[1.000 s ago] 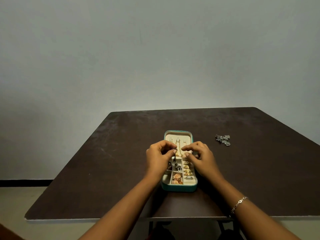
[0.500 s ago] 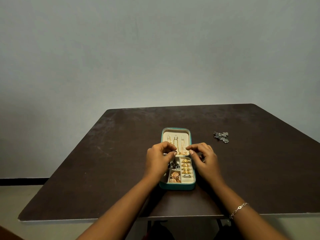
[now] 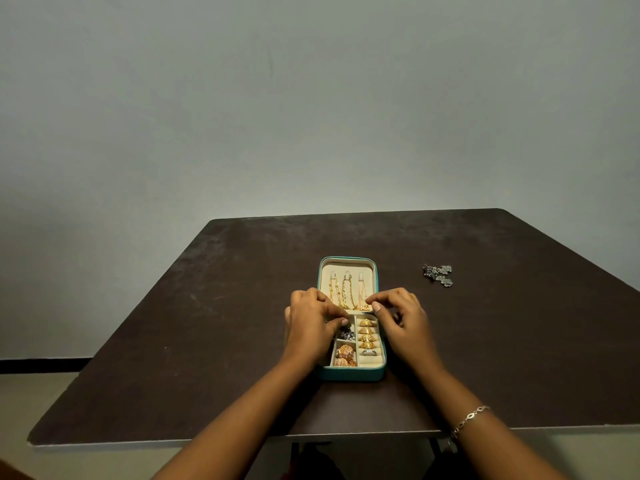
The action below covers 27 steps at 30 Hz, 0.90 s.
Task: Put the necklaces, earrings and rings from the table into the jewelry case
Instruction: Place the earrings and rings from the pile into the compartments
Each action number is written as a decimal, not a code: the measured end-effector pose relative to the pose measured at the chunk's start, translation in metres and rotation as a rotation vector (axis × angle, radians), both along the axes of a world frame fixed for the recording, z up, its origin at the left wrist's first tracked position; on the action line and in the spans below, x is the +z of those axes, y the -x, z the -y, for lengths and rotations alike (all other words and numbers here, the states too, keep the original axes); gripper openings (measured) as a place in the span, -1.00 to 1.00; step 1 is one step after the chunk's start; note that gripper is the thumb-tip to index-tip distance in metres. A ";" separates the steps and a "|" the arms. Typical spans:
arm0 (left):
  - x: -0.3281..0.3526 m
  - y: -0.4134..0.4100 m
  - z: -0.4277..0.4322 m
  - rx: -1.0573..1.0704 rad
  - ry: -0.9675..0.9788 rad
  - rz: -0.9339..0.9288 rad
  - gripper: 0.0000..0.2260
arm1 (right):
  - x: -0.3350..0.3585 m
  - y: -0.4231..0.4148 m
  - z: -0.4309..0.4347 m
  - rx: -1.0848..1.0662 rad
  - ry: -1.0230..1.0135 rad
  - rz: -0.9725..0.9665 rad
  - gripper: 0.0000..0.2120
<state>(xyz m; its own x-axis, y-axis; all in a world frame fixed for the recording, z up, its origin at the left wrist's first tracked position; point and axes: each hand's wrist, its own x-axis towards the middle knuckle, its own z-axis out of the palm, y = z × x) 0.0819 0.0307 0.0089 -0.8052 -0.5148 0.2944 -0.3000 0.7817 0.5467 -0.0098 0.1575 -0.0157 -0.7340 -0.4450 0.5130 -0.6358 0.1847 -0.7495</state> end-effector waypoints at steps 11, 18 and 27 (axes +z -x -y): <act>0.013 0.002 -0.022 -0.044 -0.208 -0.458 -0.92 | -0.003 0.007 -0.006 0.040 0.015 0.135 -0.88; 0.006 0.007 -0.072 -0.285 -0.012 -0.530 -0.86 | -0.004 0.033 -0.058 0.107 -0.125 0.073 -0.89; -0.030 0.059 -0.127 -0.382 0.100 -0.414 -0.84 | -0.002 0.089 -0.114 -0.039 -0.182 0.139 -0.85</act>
